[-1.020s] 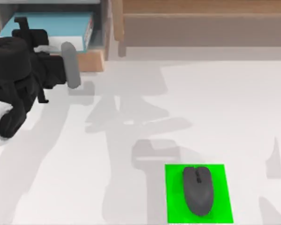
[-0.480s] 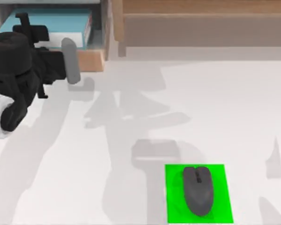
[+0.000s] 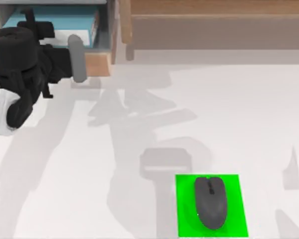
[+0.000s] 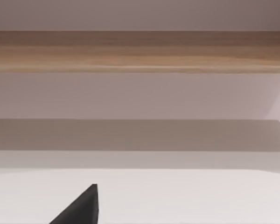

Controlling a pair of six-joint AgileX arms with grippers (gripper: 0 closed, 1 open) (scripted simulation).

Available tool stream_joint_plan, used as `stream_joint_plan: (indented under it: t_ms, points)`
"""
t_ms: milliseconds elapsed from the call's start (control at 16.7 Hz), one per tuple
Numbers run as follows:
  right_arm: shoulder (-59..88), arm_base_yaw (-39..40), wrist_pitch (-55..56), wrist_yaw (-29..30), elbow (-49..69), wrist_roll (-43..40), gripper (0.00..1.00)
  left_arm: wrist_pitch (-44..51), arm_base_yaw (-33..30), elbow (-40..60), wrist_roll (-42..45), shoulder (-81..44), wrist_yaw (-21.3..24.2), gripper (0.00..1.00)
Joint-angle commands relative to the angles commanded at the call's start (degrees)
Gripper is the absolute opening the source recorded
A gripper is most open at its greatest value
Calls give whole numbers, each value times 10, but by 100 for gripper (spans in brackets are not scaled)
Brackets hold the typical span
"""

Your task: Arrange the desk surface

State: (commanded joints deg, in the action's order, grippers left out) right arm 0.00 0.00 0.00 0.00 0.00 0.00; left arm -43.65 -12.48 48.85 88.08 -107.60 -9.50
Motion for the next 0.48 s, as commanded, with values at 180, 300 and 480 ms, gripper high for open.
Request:
stream_joint_plan:
  t_ms: [180,300,480]
  points:
    - [0,0,0,0,0,0,100,0,0,0,0,0,0,8]
    - [0,0,0,0,0,0,100,0,0,0,0,0,0,23]
    - [0,0,0,0,0,0,100,0,0,0,0,0,0,45]
